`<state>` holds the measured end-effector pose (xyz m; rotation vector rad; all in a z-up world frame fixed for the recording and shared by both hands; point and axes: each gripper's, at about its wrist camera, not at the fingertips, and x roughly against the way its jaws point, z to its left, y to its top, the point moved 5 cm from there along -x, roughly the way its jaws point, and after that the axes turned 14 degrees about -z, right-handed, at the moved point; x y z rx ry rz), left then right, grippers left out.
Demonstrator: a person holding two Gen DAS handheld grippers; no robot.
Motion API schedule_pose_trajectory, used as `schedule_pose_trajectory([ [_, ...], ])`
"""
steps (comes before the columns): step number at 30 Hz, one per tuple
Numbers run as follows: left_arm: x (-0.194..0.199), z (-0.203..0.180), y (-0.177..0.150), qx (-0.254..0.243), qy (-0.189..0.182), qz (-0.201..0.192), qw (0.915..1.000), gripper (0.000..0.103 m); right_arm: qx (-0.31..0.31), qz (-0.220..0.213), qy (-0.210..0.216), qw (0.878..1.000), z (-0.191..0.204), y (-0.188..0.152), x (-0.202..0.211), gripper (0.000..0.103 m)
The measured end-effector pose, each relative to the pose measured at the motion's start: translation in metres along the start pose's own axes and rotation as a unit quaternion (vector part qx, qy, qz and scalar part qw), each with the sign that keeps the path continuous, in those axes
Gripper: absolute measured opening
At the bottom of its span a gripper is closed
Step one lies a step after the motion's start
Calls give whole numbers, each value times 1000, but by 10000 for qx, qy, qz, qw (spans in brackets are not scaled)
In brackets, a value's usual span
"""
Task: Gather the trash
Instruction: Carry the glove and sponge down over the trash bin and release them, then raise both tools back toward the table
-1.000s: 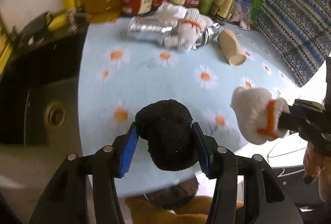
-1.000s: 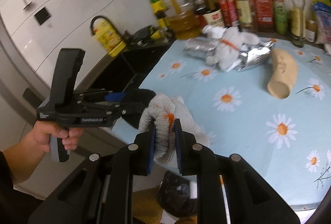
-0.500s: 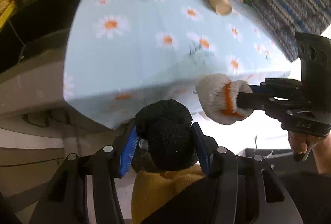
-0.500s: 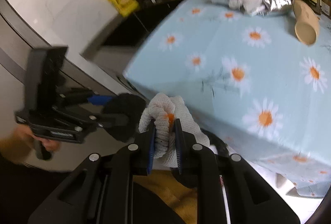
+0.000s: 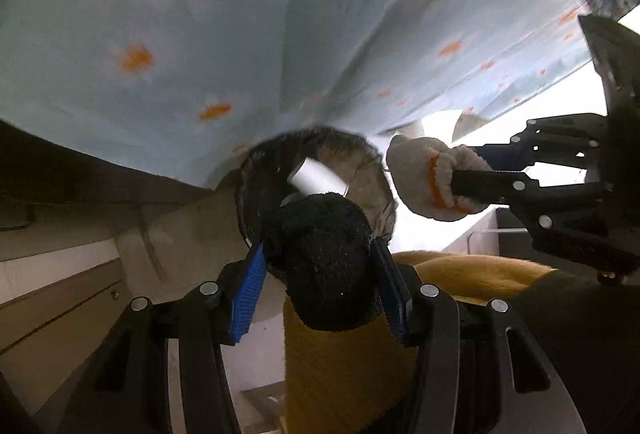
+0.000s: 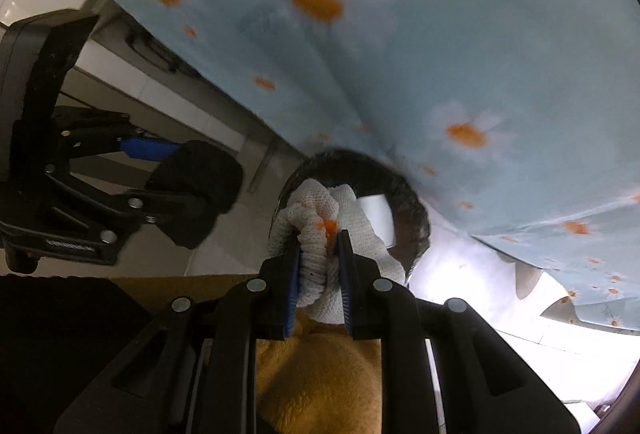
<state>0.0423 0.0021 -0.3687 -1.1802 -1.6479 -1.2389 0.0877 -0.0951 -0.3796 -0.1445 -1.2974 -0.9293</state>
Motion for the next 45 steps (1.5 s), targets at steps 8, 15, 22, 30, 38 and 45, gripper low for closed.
schedule_pose_trajectory([
  [8, -67, 17, -20, -79, 303, 406, 9987, 51, 143, 663, -207, 9975, -7, -37, -68, 20],
  [15, -102, 23, -39, 2, 451, 652, 9969, 51, -112, 948, -339, 9949, -28, -48, -88, 20],
  [22, -106, 13, -34, 31, 393, 644, 9971, 53, -300, 1137, -360, 9924, -37, -66, -98, 20],
  [30, -103, 13, -30, 178, 527, 565, 9969, 73, -342, 856, -422, 9949, -41, -60, -90, 59],
  [38, -91, 28, -26, 594, 627, 392, 9955, 73, -353, 611, -321, 9970, -43, -53, -81, 59],
  [45, -82, 32, -22, 652, 637, 261, 9955, 73, -321, 506, -308, 9977, -42, -46, -77, 59],
])
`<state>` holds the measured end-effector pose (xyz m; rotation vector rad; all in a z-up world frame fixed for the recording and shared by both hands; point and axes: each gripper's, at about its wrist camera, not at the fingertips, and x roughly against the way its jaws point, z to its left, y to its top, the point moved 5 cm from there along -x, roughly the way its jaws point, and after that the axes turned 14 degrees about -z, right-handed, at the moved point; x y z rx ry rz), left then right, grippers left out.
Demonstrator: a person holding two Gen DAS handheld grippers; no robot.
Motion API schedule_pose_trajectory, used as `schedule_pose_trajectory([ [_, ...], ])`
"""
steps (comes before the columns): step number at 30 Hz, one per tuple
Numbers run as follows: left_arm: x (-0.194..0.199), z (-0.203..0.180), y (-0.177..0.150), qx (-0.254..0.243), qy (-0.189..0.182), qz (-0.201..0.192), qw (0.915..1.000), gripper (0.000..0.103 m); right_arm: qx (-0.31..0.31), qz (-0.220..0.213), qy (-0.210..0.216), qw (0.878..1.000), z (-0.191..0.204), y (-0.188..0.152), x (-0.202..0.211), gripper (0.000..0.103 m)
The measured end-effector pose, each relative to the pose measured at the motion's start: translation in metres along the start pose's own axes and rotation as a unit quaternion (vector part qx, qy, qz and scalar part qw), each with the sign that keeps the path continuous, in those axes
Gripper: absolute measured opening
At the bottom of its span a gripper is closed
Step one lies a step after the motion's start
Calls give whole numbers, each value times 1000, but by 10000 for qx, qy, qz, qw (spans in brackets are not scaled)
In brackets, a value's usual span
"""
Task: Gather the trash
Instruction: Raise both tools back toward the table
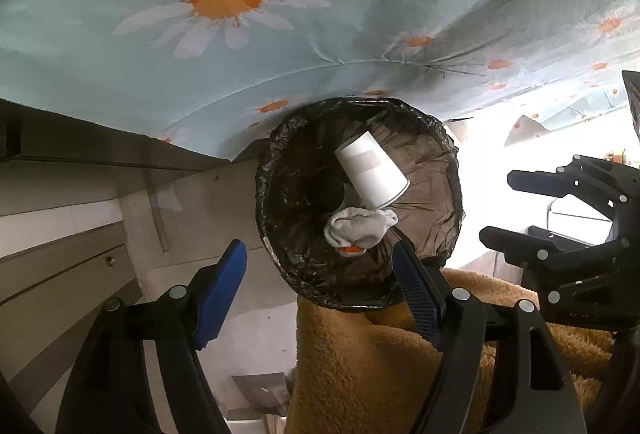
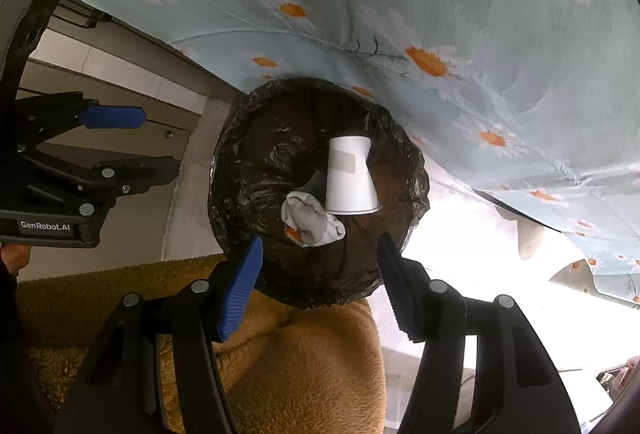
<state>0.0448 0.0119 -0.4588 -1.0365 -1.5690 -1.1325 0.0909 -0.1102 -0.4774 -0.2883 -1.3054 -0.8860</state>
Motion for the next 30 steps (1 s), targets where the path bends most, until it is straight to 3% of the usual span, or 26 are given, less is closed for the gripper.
schedule_pose_trajectory([
  [7, 21, 5, 2, 3, -178, -212, 9996, 73, 52, -294, 87, 9995, 5, 9, 26, 59],
  [16, 99, 4, 8, -115, -471, -864, 9951, 73, -29, -1151, 340, 9928, 15, 25, 120, 59],
  [24, 187, -18, 35, -389, -1044, -1529, 9819, 73, -174, -2222, 225, 9746, 26, 58, 233, 59],
  [30, 238, -28, 78, -628, -1225, -2130, 9673, 73, -340, -2788, 21, 9597, 23, 84, 284, 60],
])
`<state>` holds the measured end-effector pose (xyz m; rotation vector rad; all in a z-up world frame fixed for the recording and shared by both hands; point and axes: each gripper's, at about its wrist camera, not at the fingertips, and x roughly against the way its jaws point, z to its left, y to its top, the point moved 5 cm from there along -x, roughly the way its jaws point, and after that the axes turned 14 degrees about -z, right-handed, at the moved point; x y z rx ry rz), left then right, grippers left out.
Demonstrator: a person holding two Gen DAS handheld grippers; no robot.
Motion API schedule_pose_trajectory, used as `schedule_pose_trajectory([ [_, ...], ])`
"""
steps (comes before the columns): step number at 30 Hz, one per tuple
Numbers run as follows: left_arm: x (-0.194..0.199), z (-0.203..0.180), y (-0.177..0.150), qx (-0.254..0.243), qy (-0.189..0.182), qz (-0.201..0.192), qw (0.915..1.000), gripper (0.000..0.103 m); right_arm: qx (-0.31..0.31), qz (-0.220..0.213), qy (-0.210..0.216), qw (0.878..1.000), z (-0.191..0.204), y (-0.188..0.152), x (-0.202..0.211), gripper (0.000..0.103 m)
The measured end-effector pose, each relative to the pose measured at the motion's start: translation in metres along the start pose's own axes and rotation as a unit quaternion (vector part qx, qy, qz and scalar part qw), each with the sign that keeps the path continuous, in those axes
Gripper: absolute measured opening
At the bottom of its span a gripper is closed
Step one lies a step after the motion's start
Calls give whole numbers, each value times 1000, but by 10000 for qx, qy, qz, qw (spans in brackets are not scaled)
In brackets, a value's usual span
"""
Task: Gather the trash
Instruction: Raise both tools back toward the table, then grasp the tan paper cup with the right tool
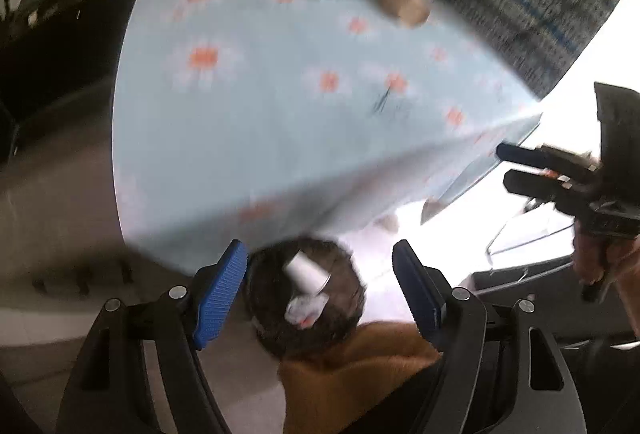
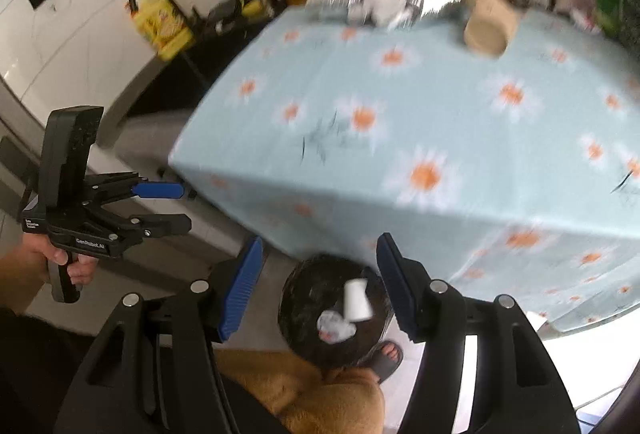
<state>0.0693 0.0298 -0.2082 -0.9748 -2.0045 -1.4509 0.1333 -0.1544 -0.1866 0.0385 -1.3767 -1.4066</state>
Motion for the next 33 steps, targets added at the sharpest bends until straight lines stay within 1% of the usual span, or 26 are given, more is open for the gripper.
schedule_pose_trajectory([
  [4, 11, -6, 41, -177, 3, -422, 9990, 75, -46, -405, -140, 9991, -7, 36, 10, 63],
  [5, 12, -7, 51, -189, 25, -525, 9984, 75, -69, -482, -168, 9987, -9, 44, 11, 64],
  [6, 14, -6, 61, -167, 27, -584, 9981, 76, -130, -565, -222, 9981, -13, 54, 10, 69],
  [7, 14, -7, 70, -125, 30, -643, 9979, 76, -172, -619, -234, 9977, -18, 65, 13, 72],
  [10, 14, -7, 90, -67, 165, -797, 9967, 76, -220, -773, -345, 9962, -31, 90, 7, 75],
  [11, 13, -9, 96, -40, 182, -831, 9964, 78, -157, -819, -445, 9955, -38, 99, 4, 79],
  [12, 12, -10, 104, -16, 195, -885, 9959, 83, -126, -865, -569, 9945, -46, 109, -1, 81],
  [13, 11, -12, 113, -9, 259, -953, 9951, 84, -133, -878, -592, 9943, -51, 117, -3, 81],
  [16, 9, -14, 129, -32, 411, -1062, 9935, 85, -255, -803, -750, 9936, -85, 143, -22, 82],
  [17, 7, -17, 135, -37, 494, -1106, 9926, 85, -318, -716, -784, 9938, -95, 149, -29, 82],
  [20, 3, -20, 147, 25, 708, -1177, 9905, 85, -331, -520, -953, 9935, -125, 163, -47, 82],
  [22, -2, -22, 151, 56, 849, -1208, 9890, 86, -348, -408, -1025, 9933, -143, 169, -60, 86],
  [23, -7, -23, 153, 73, 936, -1184, 9885, 89, -441, -343, -1034, 9931, -154, 171, -68, 86],
  [24, -10, -23, 154, 103, 992, -1154, 9883, 89, -550, -212, -1044, 9928, -164, 172, -77, 86],
  [25, -14, -24, 155, 147, 1046, -1118, 9881, 89, -651, -123, -1041, 9924, -170, 171, -84, 86],
  [27, -21, -25, 158, 253, 1097, -1047, 9881, 89, -905, 54, -908, 9917, -185, 171, -98, 86],
  [29, -27, -28, 160, 293, 1205, -1014, 9871, 89, -1016, 110, -748, 9920, -192, 172, -106, 86],
  [31, -32, -29, 164, 352, 1327, -996, 9855, 89, -1091, 163, -684, 9915, -198, 173, -115, 86],
  [33, -37, -30, 166, 530, 1356, -949, 9848, 89, -1229, 247, -620, 9902, -206, 174, -123, 86],
])
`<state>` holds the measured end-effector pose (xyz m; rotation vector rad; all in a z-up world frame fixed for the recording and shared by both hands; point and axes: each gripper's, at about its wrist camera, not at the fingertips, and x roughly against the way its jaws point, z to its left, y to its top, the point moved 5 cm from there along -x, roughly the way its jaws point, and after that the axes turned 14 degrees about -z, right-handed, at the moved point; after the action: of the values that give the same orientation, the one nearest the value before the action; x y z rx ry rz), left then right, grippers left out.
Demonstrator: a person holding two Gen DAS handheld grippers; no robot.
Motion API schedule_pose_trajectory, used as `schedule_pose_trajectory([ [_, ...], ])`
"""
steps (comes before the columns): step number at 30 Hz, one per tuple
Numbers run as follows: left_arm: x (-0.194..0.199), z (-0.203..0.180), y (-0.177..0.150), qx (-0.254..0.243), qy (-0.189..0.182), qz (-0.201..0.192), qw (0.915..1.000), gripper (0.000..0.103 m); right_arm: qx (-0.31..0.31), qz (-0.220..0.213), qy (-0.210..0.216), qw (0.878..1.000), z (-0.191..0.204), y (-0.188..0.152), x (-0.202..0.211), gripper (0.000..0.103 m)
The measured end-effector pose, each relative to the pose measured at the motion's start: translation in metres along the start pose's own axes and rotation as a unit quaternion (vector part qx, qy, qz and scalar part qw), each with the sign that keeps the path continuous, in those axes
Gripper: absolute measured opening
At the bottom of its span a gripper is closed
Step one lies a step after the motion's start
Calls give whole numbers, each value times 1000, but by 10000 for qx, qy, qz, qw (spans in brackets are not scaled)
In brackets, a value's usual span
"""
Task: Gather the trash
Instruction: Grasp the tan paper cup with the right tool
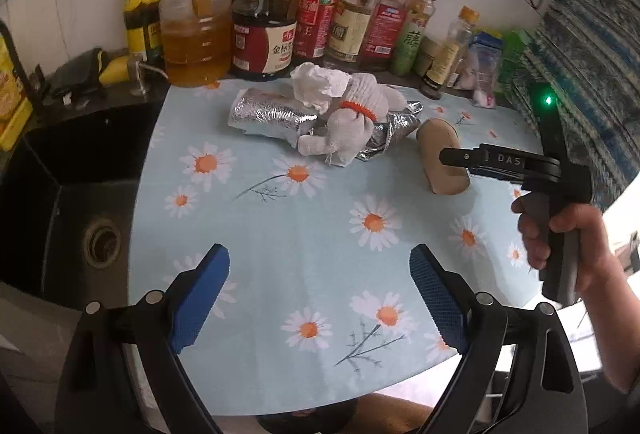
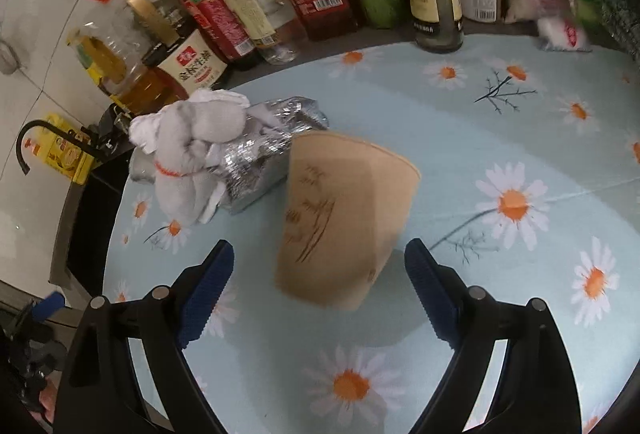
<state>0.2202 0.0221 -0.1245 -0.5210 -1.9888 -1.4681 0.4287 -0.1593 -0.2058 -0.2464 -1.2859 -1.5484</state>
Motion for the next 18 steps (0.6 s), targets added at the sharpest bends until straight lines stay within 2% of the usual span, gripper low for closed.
schedule_pose_trajectory([
  [1, -2, -1, 1, 58, 37, 25, 10000, 89, -54, 42, 14, 10000, -2, 1, -4, 85],
  [3, -7, -4, 2, 69, 154, 69, 9998, 89, -183, 115, 54, 9998, -8, 3, -10, 66],
  [11, -17, -17, 7, 41, 333, 143, 9993, 89, -400, 148, 427, 9982, -13, 9, -13, 64],
  [13, -18, -19, 10, 6, 305, 115, 9995, 89, -391, 137, 476, 9980, -13, 8, -9, 60],
  [18, -25, -20, 22, -34, 175, 26, 9998, 89, -364, -62, 495, 9981, -13, 6, 5, 60],
])
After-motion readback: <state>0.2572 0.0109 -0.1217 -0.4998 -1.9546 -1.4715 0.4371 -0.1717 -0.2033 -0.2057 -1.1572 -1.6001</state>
